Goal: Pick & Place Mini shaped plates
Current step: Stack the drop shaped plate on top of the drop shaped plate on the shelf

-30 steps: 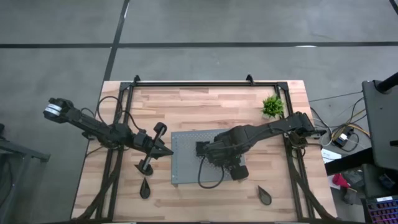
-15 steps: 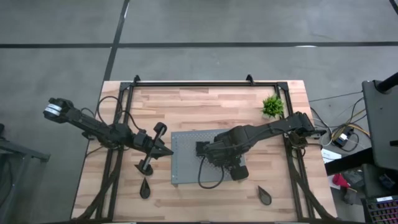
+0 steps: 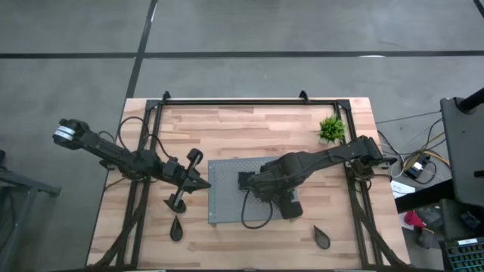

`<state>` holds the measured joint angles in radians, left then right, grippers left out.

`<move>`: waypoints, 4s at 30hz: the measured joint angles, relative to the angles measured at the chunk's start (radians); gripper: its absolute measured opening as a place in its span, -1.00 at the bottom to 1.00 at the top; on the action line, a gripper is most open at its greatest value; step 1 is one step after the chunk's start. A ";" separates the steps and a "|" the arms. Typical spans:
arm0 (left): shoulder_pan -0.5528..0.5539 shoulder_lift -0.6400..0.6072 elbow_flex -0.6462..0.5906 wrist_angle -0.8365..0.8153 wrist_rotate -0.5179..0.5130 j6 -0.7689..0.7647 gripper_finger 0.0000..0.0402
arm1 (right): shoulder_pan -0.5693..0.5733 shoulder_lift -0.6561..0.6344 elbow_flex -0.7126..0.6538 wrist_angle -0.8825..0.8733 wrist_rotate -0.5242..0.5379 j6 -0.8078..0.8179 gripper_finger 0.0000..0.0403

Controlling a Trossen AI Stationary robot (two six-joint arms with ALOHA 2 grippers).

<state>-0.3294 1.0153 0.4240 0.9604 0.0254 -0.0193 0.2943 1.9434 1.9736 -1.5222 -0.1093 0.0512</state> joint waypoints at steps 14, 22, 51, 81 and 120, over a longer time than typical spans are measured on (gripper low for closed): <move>0.000 0.000 0.000 -0.003 0.000 0.000 -0.99 | 0.042 -0.101 0.000 -0.049 -0.004 0.202 -0.75; 0.000 0.000 0.000 -0.006 0.000 0.000 -0.99 | 0.158 -0.145 -0.021 -0.037 0.010 0.410 -0.75; 0.000 0.007 -0.002 -0.016 0.000 -0.006 -0.99 | 0.595 -0.559 -0.840 0.501 0.182 1.201 -0.75; 0.000 0.011 -0.002 -0.018 -0.017 -0.004 -0.99 | 0.662 -0.580 -1.288 0.985 0.129 1.565 -0.43; 0.000 0.028 -0.002 0.000 -0.036 -0.003 -0.99 | 0.663 -0.495 -1.340 1.163 0.110 1.513 -0.69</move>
<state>-0.3294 1.0430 0.4221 0.9602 -0.0108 -0.0227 0.9573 1.4483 0.6338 -0.3595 0.0005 1.5639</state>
